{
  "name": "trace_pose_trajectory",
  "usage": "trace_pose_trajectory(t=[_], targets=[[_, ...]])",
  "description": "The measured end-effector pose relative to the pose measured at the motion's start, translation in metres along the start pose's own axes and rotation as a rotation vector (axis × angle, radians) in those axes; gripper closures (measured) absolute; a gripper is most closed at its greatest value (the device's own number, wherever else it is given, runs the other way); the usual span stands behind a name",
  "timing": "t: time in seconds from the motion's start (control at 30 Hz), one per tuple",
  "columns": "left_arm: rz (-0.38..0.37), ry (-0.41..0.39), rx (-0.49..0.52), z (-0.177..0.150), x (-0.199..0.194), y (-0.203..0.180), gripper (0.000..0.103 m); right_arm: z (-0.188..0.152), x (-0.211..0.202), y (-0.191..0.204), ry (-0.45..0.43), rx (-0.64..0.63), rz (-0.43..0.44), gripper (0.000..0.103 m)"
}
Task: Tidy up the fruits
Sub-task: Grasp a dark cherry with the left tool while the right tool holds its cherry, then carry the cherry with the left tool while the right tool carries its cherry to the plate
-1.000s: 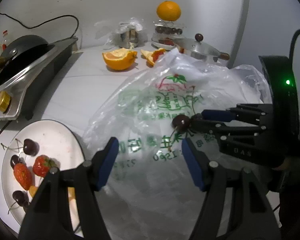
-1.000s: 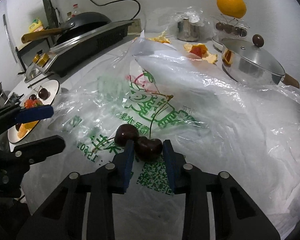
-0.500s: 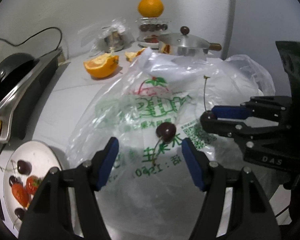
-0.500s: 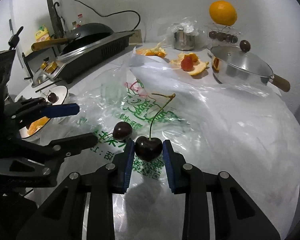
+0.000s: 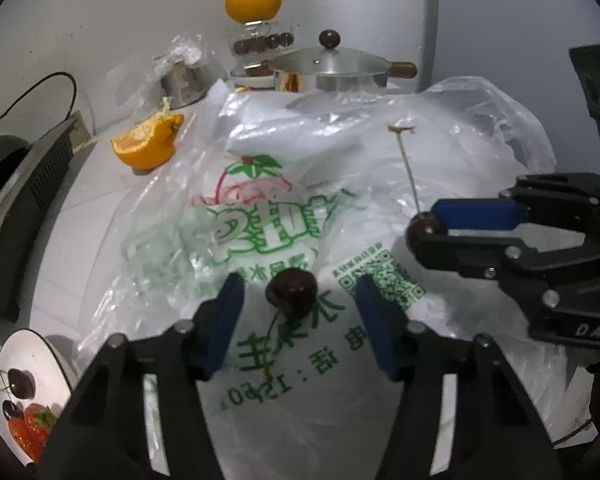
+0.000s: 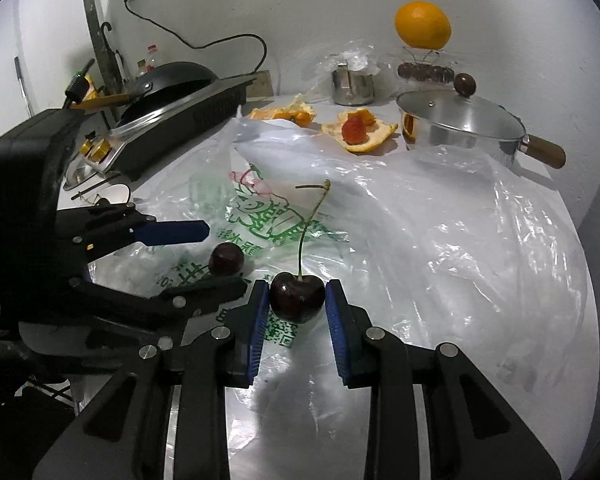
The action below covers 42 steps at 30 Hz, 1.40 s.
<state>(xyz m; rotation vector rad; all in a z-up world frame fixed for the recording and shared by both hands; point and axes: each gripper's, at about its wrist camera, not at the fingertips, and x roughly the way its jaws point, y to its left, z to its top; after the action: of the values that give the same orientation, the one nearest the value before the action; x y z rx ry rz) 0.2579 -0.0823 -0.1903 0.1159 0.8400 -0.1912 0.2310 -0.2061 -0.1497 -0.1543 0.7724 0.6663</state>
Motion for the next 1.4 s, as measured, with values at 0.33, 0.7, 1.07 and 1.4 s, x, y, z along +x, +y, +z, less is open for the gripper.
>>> trace_pose_trajectory(t=[0.33,0.7,1.07,1.4], targets=[[-0.022,0.035,0.006,-0.001,0.013,0.004,0.074,-0.003,0.002,-0.003,0.005,0.011,0.001,0.072],[-0.034,-0.013,0.017,-0.004,-0.015,0.001,0.074,0.0,-0.001,0.008,0.001,-0.011,-0.007,0.072],[-0.034,-0.08,0.01,-0.008,-0.058,0.004,0.074,-0.001,-0.012,0.037,-0.007,-0.04,-0.003,0.072],[-0.027,-0.123,-0.013,-0.017,-0.087,0.014,0.074,0.001,-0.022,0.06,-0.017,-0.07,-0.011,0.072]])
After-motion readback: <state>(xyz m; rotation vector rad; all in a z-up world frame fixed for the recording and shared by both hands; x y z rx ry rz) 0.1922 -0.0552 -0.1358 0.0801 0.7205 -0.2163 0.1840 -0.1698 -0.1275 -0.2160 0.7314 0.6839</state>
